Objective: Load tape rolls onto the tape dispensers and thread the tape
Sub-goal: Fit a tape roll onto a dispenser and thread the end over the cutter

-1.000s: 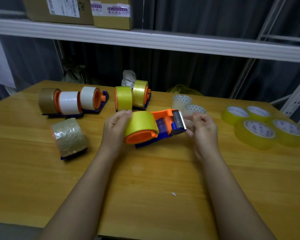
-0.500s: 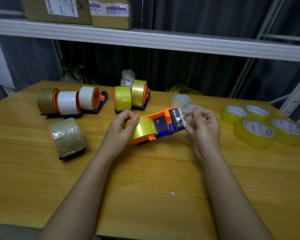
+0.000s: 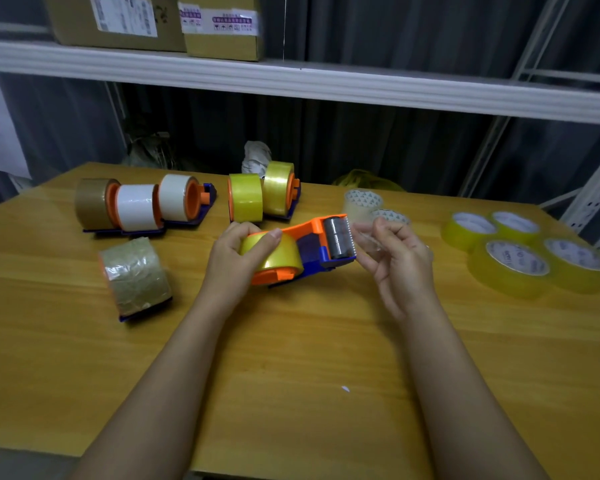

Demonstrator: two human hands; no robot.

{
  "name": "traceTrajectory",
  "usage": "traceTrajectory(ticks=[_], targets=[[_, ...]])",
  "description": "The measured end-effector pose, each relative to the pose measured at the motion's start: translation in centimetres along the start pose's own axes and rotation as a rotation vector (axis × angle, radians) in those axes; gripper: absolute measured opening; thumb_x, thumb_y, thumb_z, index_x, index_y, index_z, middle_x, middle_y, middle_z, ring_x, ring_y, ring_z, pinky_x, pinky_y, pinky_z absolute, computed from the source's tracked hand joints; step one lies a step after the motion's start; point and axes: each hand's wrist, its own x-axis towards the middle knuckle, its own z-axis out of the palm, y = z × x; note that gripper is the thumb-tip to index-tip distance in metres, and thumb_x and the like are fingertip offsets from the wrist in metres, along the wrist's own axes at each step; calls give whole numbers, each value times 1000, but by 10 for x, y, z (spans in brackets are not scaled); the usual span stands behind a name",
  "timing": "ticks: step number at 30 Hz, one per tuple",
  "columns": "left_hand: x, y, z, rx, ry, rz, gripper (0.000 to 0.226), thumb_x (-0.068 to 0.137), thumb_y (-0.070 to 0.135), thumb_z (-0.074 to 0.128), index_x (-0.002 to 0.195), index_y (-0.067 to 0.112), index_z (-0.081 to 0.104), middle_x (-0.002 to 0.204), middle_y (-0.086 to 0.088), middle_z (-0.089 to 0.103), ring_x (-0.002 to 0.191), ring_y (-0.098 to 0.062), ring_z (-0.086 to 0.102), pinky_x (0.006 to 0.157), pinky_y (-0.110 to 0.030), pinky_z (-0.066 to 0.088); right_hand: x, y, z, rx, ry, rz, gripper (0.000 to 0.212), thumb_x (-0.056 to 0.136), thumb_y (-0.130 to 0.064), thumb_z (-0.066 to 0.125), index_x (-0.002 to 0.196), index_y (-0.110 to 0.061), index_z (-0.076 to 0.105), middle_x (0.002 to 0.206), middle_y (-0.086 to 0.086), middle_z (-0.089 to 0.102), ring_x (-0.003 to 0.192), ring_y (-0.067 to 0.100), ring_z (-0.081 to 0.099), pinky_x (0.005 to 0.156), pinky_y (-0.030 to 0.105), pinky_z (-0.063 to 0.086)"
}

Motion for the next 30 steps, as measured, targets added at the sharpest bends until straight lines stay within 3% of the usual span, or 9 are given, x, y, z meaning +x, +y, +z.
traceTrajectory(ticks=[3,6,11,16,20,23,24,27,30], targets=[[-1,2,0,-8,37,19,34,78,49,62,80,15,60,98,-10,57,96,-27,55,82,-49,47,-1,0,2,74,-22,57,12,97,-11,49,101,0,53,85,7,75,84,13,72,68,26,58],[0,2,-2,-17,39,21,33,77,50,61,82,18,62,97,-7,56,98,-25,54,86,-53,46,-1,2,3,99,-24,77,10,99,-10,46,92,-4,52,88,9,75,81,11,72,66,23,58],[0,1,-3,34,35,87,36,81,47,56,93,14,66,95,0,55,103,-24,51,88,-44,42,-1,2,3,70,-20,72,12,101,-8,41,94,-5,50,82,7,75,80,10,72,63,21,58],[0,0,-3,53,-21,129,30,86,39,49,88,13,64,88,2,50,92,-16,50,79,-30,38,1,3,-1,78,-17,59,19,102,-11,39,115,0,46,89,10,75,87,13,72,67,24,58],[2,-3,-3,50,8,127,28,85,44,49,82,19,63,86,7,50,96,-23,49,82,-36,38,-1,-1,-2,73,-24,78,13,100,-11,44,93,-5,53,87,10,75,85,14,72,65,24,58],[2,-1,-4,20,75,98,25,86,35,53,70,17,59,80,1,50,82,-14,49,72,-31,37,-3,-5,-2,31,-52,60,7,91,-13,55,89,-8,60,95,15,74,86,22,71,67,29,58],[2,0,-5,12,98,88,28,89,31,56,65,16,56,76,0,49,76,-12,48,69,-30,36,-4,-5,-2,3,-41,54,10,86,-15,60,94,-10,60,102,15,72,87,24,71,66,30,58],[3,1,-4,30,152,47,37,93,25,57,58,17,49,74,-2,49,70,-13,47,66,-30,36,-3,-3,-3,-40,26,61,49,73,-22,69,119,-27,52,120,11,63,89,24,68,63,31,57],[3,1,-1,65,178,43,37,92,30,58,59,17,50,80,-10,54,72,-13,49,64,-25,37,-2,-3,-2,7,49,59,61,74,-22,68,129,-34,46,127,12,58,102,29,64,62,32,56]])
